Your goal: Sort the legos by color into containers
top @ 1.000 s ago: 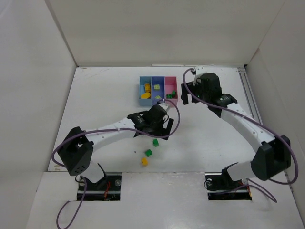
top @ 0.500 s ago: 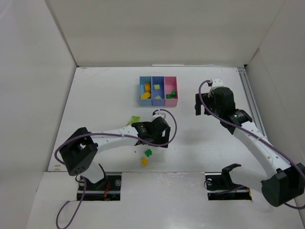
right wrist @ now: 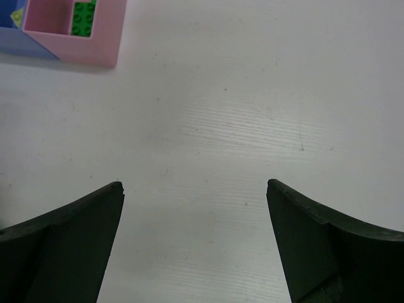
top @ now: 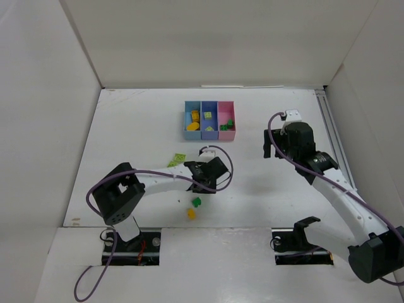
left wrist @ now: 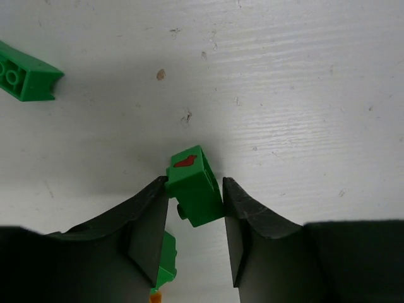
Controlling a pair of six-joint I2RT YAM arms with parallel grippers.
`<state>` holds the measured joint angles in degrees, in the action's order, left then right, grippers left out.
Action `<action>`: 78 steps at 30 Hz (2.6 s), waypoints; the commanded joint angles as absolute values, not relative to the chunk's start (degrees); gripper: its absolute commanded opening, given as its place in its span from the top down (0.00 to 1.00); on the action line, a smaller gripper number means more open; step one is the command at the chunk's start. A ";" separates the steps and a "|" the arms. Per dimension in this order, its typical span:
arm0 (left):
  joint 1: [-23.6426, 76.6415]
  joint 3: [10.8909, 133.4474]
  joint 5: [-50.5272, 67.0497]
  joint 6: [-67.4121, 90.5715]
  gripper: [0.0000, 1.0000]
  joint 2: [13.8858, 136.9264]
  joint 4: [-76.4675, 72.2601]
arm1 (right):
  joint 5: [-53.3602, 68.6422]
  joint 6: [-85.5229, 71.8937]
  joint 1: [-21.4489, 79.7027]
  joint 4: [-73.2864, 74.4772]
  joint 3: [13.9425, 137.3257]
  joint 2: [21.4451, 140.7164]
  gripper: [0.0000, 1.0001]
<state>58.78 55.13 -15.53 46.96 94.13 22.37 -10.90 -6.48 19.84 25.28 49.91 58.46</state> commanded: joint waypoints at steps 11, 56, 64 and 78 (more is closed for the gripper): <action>58.45 64.06 -19.51 45.10 0.82 92.29 26.19 | -12.57 -7.12 18.19 23.73 49.39 58.53 0.01; 37.79 106.63 -6.33 22.49 0.13 115.59 14.15 | 0.44 5.70 17.64 17.75 55.38 66.98 0.01; 37.79 76.44 -11.51 28.64 0.00 88.30 10.90 | 9.82 13.26 40.93 14.25 52.83 71.09 0.01; 43.33 44.65 -19.34 50.71 0.00 51.69 22.94 | 7.57 17.31 63.36 4.92 46.58 84.20 0.01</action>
<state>42.83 46.57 -16.86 44.69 55.79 20.88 9.72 15.94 61.63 9.87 47.59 82.61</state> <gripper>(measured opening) 0.997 0.992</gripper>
